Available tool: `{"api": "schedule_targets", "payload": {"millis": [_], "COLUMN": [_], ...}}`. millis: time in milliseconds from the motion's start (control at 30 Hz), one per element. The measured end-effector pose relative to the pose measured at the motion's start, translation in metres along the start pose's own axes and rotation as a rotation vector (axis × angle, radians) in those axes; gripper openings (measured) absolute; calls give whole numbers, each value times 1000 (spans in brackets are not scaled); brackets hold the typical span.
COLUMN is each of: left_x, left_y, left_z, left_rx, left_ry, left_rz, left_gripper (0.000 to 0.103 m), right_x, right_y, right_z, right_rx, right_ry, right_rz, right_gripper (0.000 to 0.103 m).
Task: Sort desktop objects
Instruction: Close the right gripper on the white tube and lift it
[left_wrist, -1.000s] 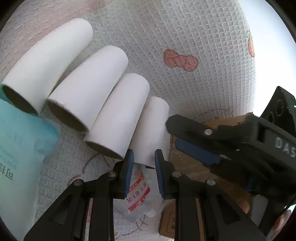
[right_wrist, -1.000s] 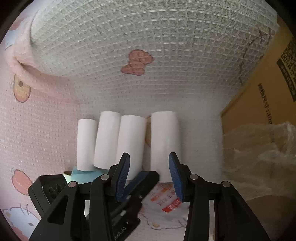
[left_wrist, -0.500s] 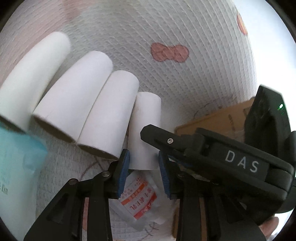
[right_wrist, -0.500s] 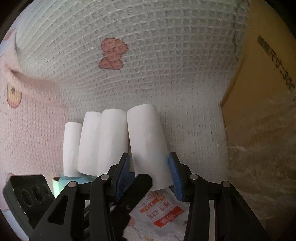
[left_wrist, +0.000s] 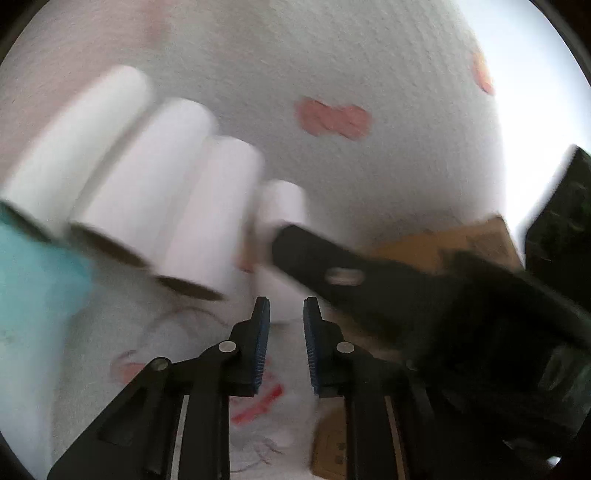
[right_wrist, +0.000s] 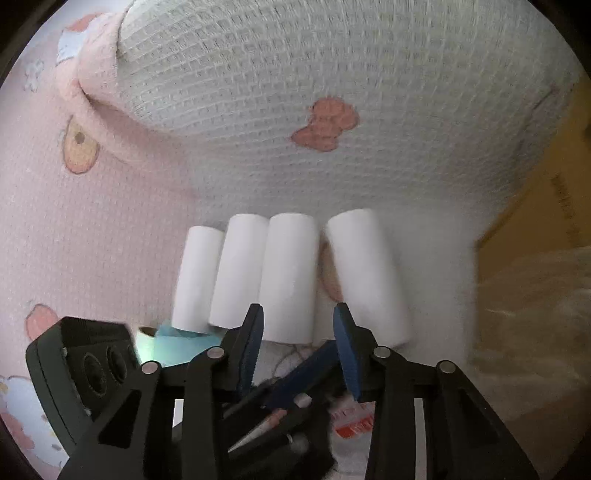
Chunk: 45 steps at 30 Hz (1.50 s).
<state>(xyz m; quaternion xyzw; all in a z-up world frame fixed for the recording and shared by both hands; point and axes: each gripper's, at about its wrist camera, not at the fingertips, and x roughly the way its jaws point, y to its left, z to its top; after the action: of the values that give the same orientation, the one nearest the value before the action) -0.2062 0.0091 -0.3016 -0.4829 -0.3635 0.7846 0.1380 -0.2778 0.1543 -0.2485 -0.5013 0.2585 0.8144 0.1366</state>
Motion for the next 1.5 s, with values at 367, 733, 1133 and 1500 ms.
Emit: {"api": "schedule_targets", "payload": {"millis": [367, 733, 1133, 1500], "left_x": [3, 44, 58, 21], "left_y": [31, 14, 43, 13], "left_z": [33, 37, 48, 55], "left_rx": [-75, -106, 2, 144], "left_ry": [9, 18, -15, -100], "left_rz": [-101, -56, -57, 1], "left_gripper": [38, 40, 42, 42], "right_x": [-25, 10, 12, -15], "right_y": [-31, -61, -73, -47], "right_z": [16, 10, 6, 4], "right_rx": [3, 92, 159, 68], "right_ry": [-28, 58, 5, -43], "right_rz": [-113, -96, 36, 79], "right_gripper": [36, 36, 38, 38]}}
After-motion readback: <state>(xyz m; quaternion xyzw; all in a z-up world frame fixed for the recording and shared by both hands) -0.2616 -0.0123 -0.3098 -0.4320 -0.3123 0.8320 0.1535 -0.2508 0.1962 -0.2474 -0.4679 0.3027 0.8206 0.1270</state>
